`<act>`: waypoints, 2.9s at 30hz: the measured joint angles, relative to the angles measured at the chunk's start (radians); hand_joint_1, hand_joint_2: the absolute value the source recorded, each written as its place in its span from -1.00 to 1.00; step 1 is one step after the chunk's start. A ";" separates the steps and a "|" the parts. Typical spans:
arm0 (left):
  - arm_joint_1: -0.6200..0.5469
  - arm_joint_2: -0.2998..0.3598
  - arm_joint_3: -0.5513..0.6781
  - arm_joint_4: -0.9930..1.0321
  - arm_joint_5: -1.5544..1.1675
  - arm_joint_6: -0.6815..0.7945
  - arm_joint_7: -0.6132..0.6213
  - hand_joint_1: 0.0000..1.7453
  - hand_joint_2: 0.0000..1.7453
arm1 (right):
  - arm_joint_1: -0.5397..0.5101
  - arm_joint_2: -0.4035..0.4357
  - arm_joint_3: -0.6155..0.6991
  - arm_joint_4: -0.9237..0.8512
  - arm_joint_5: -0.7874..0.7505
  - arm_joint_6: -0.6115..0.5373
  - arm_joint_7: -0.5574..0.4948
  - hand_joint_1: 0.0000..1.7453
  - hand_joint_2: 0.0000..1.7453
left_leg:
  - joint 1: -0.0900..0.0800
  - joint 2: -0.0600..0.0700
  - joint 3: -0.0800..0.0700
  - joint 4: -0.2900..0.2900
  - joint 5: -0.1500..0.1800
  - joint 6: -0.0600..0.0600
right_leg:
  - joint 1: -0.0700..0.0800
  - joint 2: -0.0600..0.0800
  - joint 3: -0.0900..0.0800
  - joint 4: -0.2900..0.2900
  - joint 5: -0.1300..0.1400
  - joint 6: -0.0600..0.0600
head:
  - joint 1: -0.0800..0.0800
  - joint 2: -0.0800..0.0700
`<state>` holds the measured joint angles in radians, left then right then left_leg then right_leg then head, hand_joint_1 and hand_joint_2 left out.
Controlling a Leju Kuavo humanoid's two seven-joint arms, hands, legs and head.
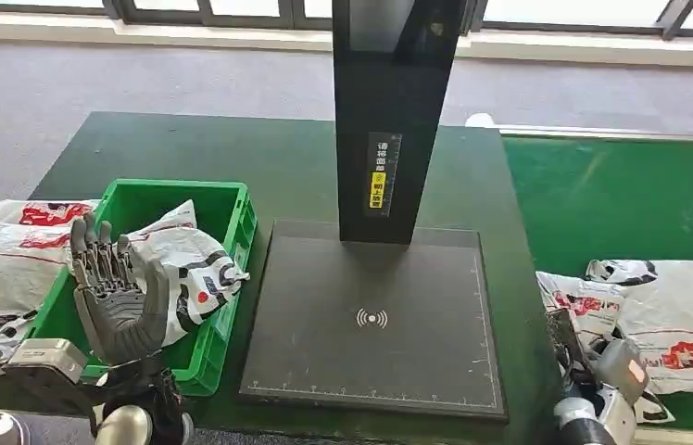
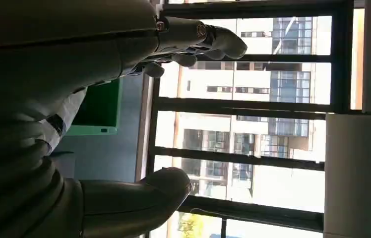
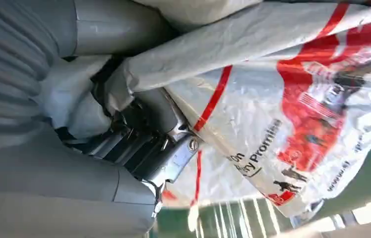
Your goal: Moved the parcel from conveyor to table for the left to box.
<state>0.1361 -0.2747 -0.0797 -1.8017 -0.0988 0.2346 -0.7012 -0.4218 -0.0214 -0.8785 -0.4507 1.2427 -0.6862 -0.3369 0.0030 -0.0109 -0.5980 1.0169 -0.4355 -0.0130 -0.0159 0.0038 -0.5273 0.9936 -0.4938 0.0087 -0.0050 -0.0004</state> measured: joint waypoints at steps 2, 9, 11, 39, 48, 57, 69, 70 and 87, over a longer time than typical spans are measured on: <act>0.000 0.000 0.000 0.000 -0.002 0.004 0.000 -1.00 1.00 | 0.025 0.035 0.000 -0.087 0.056 -0.008 0.001 1.00 1.00 | 0.000 -0.001 -0.001 0.000 0.000 0.000 | 0.000 0.000 -0.001 0.000 0.000 0.000 | 0.000 0.000; 0.000 0.000 0.000 0.000 -0.005 0.010 0.000 -1.00 1.00 | 0.073 0.132 0.000 -0.315 0.089 -0.015 -0.041 1.00 1.00 | 0.000 -0.001 -0.002 -0.001 0.000 -0.001 | 0.000 0.000 -0.003 0.001 -0.001 -0.001 | 0.000 0.000; 0.000 0.000 0.000 0.000 -0.005 0.010 0.000 -1.00 1.00 | 0.078 0.145 0.000 -0.347 0.089 -0.015 -0.045 1.00 1.00 | 0.000 -0.001 -0.003 -0.001 0.000 -0.001 | 0.000 0.000 -0.003 0.001 -0.001 -0.001 | 0.000 0.000; 0.000 0.002 0.000 -0.002 -0.006 0.075 0.000 -1.00 1.00 | 0.172 0.352 0.017 -0.988 -0.167 -0.015 -0.364 1.00 1.00 | 0.000 -0.002 -0.004 -0.001 -0.001 -0.001 | 0.000 -0.001 -0.004 0.001 -0.002 -0.002 | 0.000 0.000; -0.013 0.005 0.000 -0.001 0.005 0.065 0.000 -1.00 1.00 | 0.242 0.346 0.353 -1.057 -0.318 -0.014 -0.364 1.00 1.00 | 0.000 0.002 -0.003 -0.001 -0.001 -0.002 | 0.000 0.001 -0.006 0.001 -0.002 -0.002 | 0.000 0.000; -0.040 0.007 0.000 0.024 0.009 0.039 0.000 -1.00 1.00 | 0.282 0.325 0.658 -0.960 -0.352 0.008 -0.363 1.00 1.00 | 0.001 0.001 -0.003 -0.001 -0.001 -0.002 | 0.001 0.001 -0.005 0.001 -0.002 -0.004 | 0.001 0.000; -0.042 0.007 0.000 0.025 0.009 0.038 0.000 -1.00 1.00 | 0.297 0.317 0.767 -0.880 -0.320 0.037 -0.306 1.00 1.00 | 0.001 0.001 -0.003 -0.001 -0.001 -0.002 | 0.001 0.001 -0.005 0.001 -0.003 -0.004 | 0.001 0.000; -0.042 0.007 0.000 0.025 0.008 0.038 0.000 -1.00 1.00 | 0.297 0.316 0.772 -0.875 -0.319 0.037 -0.306 1.00 1.00 | 0.001 0.001 -0.003 -0.001 -0.001 -0.002 | 0.001 0.001 -0.005 0.001 -0.003 -0.004 | 0.001 0.000; -0.058 0.008 0.000 0.040 0.008 0.017 0.000 -1.00 1.00 | 0.282 0.314 0.824 -0.788 -0.311 0.166 -0.269 1.00 1.00 | 0.001 0.001 -0.003 -0.001 -0.001 -0.002 | 0.001 0.001 -0.005 0.002 -0.003 -0.004 | 0.001 0.000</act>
<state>0.0785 -0.2670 -0.0797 -1.7613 -0.0912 0.2514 -0.7012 -0.1397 0.2930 -0.0541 -1.2390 0.9316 -0.5199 -0.6054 0.0044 -0.0103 -0.6014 1.0157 -0.4367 -0.0155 -0.0144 0.0045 -0.5323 0.9952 -0.4963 0.0048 -0.0042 0.0000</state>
